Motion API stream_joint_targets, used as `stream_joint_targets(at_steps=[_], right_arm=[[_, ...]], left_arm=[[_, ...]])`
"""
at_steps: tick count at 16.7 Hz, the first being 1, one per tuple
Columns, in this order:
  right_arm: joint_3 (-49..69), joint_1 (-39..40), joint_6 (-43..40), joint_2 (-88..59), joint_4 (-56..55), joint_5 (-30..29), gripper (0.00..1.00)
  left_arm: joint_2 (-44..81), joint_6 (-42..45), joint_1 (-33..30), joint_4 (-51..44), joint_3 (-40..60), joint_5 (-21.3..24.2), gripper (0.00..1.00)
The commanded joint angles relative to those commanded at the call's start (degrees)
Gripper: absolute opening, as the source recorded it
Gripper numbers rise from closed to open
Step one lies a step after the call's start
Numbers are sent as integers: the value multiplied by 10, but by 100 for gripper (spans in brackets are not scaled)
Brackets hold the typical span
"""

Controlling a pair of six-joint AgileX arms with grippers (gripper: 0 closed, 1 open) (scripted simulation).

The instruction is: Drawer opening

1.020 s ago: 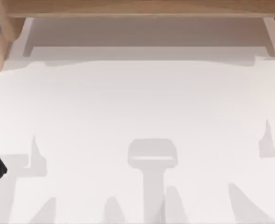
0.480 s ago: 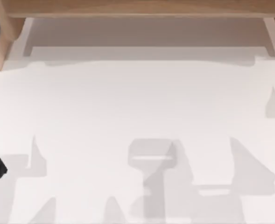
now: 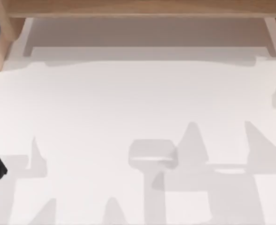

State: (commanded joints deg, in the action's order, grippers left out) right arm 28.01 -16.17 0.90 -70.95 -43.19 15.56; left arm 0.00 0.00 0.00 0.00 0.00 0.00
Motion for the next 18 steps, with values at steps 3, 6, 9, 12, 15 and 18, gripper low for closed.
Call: stream_joint_targets(at_steps=[3,6,9,12,15,18], right_arm=[[-3,2,0,2,1,-1,100],[5,3,-18,-10,-5,3,100],[33,-1,-85,-55,-26,14,100],[75,-11,-190,-126,-57,27,100],[126,-26,-320,-213,-95,39,100],[181,-44,-462,-309,-136,51,100]], left_arm=[[0,0,0,0,0,0,100],[0,0,0,0,0,0,100],[0,0,0,0,0,0,100],[0,0,0,0,0,0,100],[0,0,0,0,0,0,100],[0,0,0,0,0,0,100]])
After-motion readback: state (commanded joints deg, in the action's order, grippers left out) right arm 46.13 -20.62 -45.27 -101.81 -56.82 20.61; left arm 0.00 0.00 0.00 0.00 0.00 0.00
